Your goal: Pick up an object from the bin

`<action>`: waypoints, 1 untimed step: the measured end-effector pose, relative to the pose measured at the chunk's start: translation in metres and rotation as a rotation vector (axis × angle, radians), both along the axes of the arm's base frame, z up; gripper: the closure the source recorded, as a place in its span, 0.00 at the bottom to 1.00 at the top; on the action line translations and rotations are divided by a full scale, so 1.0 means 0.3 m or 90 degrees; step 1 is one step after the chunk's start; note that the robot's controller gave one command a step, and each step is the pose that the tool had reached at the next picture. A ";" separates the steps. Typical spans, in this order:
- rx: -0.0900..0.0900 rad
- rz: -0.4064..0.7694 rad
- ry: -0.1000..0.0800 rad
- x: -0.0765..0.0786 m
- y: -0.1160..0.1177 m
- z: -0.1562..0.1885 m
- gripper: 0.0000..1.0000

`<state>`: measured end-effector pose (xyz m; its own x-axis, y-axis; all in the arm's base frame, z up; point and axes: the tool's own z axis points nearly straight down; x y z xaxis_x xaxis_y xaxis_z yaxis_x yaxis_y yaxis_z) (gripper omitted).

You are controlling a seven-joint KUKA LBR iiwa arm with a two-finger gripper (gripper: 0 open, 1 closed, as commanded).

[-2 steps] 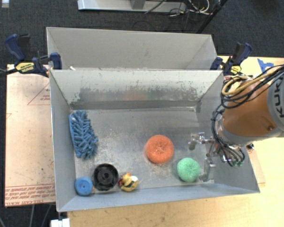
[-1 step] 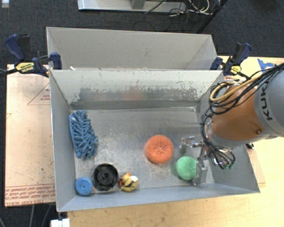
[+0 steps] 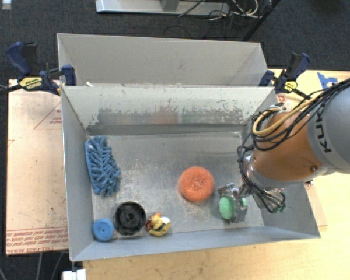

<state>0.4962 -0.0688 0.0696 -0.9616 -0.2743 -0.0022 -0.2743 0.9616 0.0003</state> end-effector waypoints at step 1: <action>0.000 0.000 0.000 0.000 0.000 0.000 1.00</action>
Offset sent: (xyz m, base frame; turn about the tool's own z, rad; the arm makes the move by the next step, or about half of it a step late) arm 0.0022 -0.0133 0.1430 -0.0399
